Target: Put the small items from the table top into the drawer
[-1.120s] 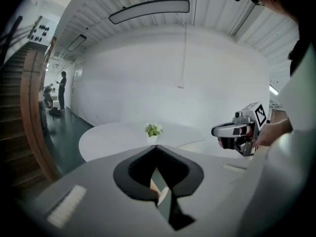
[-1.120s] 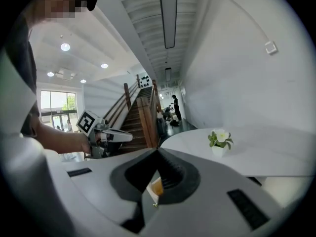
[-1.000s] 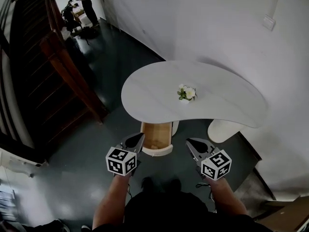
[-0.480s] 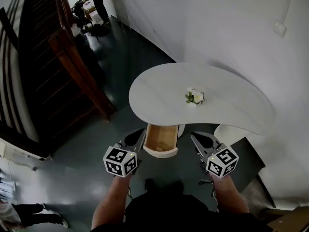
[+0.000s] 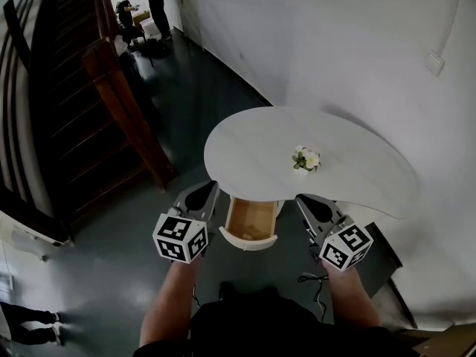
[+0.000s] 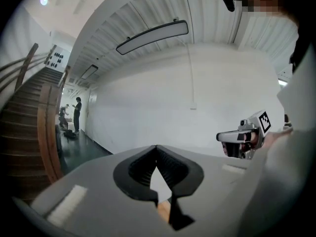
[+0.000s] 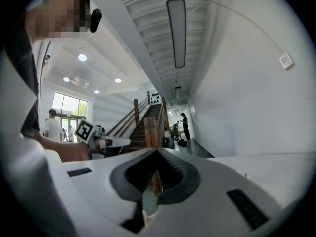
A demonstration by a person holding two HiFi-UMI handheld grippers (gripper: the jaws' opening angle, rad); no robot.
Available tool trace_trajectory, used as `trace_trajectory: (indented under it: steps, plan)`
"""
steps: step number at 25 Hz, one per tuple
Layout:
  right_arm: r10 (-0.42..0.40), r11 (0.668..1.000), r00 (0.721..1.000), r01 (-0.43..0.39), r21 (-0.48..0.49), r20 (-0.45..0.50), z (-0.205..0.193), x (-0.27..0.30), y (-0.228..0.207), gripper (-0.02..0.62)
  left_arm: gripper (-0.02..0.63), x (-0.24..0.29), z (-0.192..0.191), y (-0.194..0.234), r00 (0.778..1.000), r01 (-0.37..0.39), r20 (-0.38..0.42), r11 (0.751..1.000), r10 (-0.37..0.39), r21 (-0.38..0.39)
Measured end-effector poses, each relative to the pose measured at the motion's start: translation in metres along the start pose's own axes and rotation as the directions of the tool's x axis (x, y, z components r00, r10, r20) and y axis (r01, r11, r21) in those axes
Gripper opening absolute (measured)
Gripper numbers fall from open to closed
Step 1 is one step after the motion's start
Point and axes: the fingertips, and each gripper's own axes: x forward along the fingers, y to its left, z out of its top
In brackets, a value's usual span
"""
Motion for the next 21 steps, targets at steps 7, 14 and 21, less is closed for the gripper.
trace_trajectory:
  steps: [7, 14, 21]
  plan:
    - [-0.005, 1.0, 1.0, 0.005, -0.002, -0.012, -0.004, 0.007, 0.005, 0.01, 0.011, -0.008, -0.013, 0.002, 1.0, 0.008, -0.025, 1.0, -0.007, 0.017]
    - [-0.009, 1.0, 1.0, 0.009, 0.018, -0.021, -0.014, 0.012, 0.003, 0.009, 0.011, -0.008, -0.021, 0.01, 0.999, -0.003, -0.038, 1.0, 0.003, 0.009]
    - [-0.004, 1.0, 0.999, 0.005, 0.03, -0.033, -0.022, 0.014, 0.005, 0.01, 0.011, -0.007, -0.028, 0.011, 0.998, 0.002, -0.055, 1.0, -0.002, -0.005]
